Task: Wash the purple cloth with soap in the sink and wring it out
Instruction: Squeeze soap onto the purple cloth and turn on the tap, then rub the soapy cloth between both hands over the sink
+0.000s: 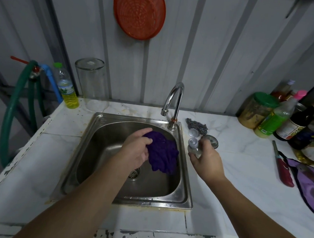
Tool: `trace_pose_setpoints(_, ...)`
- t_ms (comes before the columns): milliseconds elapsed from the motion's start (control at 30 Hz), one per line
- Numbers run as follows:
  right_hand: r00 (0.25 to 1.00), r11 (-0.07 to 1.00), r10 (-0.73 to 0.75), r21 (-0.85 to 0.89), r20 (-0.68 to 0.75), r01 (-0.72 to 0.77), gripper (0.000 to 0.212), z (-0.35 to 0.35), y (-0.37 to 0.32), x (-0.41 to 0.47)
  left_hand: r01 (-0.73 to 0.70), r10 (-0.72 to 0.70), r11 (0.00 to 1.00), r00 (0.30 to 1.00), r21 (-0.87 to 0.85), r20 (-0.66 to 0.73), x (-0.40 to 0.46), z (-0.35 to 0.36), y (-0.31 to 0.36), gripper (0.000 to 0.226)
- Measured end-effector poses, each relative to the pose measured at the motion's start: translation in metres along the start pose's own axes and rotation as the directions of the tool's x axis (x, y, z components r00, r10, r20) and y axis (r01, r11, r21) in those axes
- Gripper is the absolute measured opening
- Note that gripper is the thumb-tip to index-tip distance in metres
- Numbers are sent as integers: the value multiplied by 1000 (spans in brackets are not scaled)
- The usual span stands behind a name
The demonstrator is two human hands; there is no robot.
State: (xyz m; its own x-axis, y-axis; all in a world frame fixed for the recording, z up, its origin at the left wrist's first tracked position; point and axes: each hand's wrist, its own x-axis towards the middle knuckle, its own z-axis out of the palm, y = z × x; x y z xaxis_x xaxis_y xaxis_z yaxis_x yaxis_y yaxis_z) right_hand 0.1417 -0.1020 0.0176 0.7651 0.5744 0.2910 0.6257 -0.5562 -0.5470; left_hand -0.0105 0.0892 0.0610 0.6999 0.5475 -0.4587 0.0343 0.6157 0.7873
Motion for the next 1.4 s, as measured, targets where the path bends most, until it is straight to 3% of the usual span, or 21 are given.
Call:
trace_pose_setpoints(200,970,961,241,128,44,-245,32,6,26,-24,2,-2,1000,1000,10,5,1,5,-2,49)
trace_pose_setpoints(467,923,904,377,190,70,-384,33,17,46,-41,6,-6,1000,1000,16,1,3,10,-7,50)
trace_pose_setpoints(567,932,905,350,225,92,-362,40,12,41,-42,9,-9,1000,1000,12,-4,3,10,-8,50)
trace_pose_setpoints(667,965,963,233,164,-118,-212,60,5,25,-49,9,-9,1000,1000,13,-3,1,8,-7,50)
trace_pose_setpoints(767,926,994,-48,74,-374,81,48,2,-8,-62,5,-5,1000,1000,3,-8,0,5,-5,50)
trace_pose_setpoints(867,886,965,-213,57,-412,258,39,9,-45,-66,0,0,1000,1000,-15,-17,-1,3,-2,49)
trace_pose_setpoints(967,930,962,-146,170,-337,213,38,22,-80,-63,-23,22,998,999,-51,-29,-1,-1,-1,49)
trace_pose_setpoints(1033,983,956,98,288,-158,-49,53,32,-95,-54,-28,26,995,999,-92,-18,0,-5,0,47)
trace_pose_setpoints(1067,964,888,266,390,0,-245,64,37,-101,-46,-29,28,993,1000,-116,-7,0,-7,1,47)
trace_pose_setpoints(1100,895,738,403,510,191,-441,71,41,-107,-36,-31,31,990,1000,-135,-1,0,-9,2,47)
trace_pose_setpoints(1133,797,509,460,619,391,-598,72,44,-112,-27,-31,32,989,999,-148,3,0,-11,3,48)
trace_pose_setpoints(1167,718,267,437,684,542,-679,67,50,-115,-17,-29,30,989,1000,-148,5,0,-14,3,49)
trace_pose_setpoints(1200,689,105,394,715,608,-691,58,55,-116,-10,-21,21,988,1000,-154,2,-2,-16,4,50)
trace_pose_setpoints(1233,698,58,368,734,614,-677,46,62,-116,-3,-11,9,987,1000,-158,-10,-2,-19,5,51)
trace_pose_setpoints(1267,724,99,374,752,579,-652,34,69,-118,2,1,-7,985,1000,-171,-29,-1,-22,5,51)
trace_pose_setpoints(1333,811,339,394,752,431,-565,15,81,-118,14,39,-57,974,996,-224,-72,1,-29,6,42)
trace_pose_setpoints(1400,914,537,270,740,303,-404,19,82,-118,25,104,-135,967,983,-235,-121,4,-37,13,31)
